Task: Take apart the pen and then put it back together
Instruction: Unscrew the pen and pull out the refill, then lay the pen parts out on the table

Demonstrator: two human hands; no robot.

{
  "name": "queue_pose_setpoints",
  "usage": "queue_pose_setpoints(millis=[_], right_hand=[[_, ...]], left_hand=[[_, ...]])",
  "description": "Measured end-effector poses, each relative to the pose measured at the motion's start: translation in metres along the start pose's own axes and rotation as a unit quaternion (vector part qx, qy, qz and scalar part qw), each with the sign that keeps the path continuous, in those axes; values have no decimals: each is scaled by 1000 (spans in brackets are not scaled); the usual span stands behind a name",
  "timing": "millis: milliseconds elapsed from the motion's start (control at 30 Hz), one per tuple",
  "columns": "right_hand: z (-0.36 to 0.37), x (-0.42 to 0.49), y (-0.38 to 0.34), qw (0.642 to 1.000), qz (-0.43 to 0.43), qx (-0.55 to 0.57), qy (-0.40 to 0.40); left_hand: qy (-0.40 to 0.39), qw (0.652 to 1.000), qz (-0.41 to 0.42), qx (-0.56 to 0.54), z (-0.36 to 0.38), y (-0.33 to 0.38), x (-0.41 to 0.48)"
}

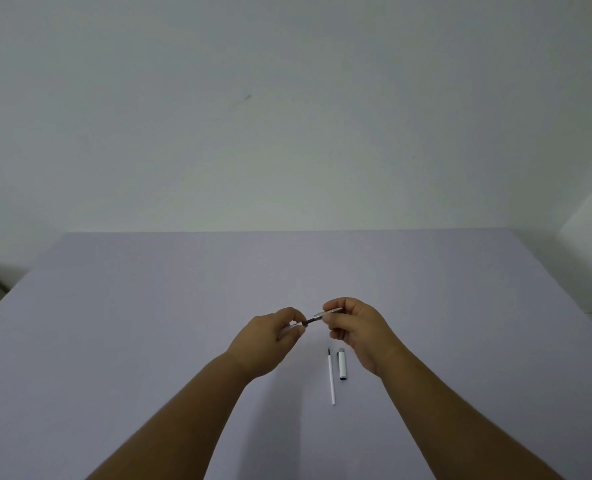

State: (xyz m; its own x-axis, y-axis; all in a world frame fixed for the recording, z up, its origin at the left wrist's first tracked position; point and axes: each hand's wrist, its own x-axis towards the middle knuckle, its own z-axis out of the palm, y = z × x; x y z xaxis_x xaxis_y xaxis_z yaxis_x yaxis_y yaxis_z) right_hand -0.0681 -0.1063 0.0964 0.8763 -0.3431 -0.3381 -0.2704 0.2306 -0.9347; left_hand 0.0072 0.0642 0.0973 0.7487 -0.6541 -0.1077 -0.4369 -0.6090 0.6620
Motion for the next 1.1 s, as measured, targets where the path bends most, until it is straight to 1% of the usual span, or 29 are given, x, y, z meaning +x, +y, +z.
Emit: queue_pose_setpoints(millis=[200,267,333,400,467,533,600,667,800,933,1000,1100], right_hand=[[-9,10,-3,993,25,114,21],[-17,16,-2,986,30,154,56],[-27,22,6,982,42,163,91],[-36,27,19,988,71,94,98],[-43,32,38,987,128,-39,91],[-47,37,60,961,187,-185,84],[-48,39,79,936,190,-288,75],[-48,40,93,931,171,-312,79],[-48,46,107,920,160,-337,120],[-46,50,109,908,160,-371,109],[-47,52,113,909,157,-369,114],[-50,51,118,923,152,-333,122]], left_hand=[[3,999,-30,-42,4,-8,4],[-1,997,-45,-57,9,-12,5],[-7,995,-60,-78,14,-16,6],[-12,992,-77,-101,20,-19,8],[-18,988,-95,-121,28,-21,9],[-23,985,-109,-134,35,-22,10],[-26,982,-121,-146,41,-24,11],[-29,979,-129,-153,47,-25,13],[-36,977,-139,-155,55,-27,15],[-39,976,-144,-158,59,-28,16],[-42,975,-146,-160,60,-27,17],[-43,976,-144,-155,61,-27,18]])
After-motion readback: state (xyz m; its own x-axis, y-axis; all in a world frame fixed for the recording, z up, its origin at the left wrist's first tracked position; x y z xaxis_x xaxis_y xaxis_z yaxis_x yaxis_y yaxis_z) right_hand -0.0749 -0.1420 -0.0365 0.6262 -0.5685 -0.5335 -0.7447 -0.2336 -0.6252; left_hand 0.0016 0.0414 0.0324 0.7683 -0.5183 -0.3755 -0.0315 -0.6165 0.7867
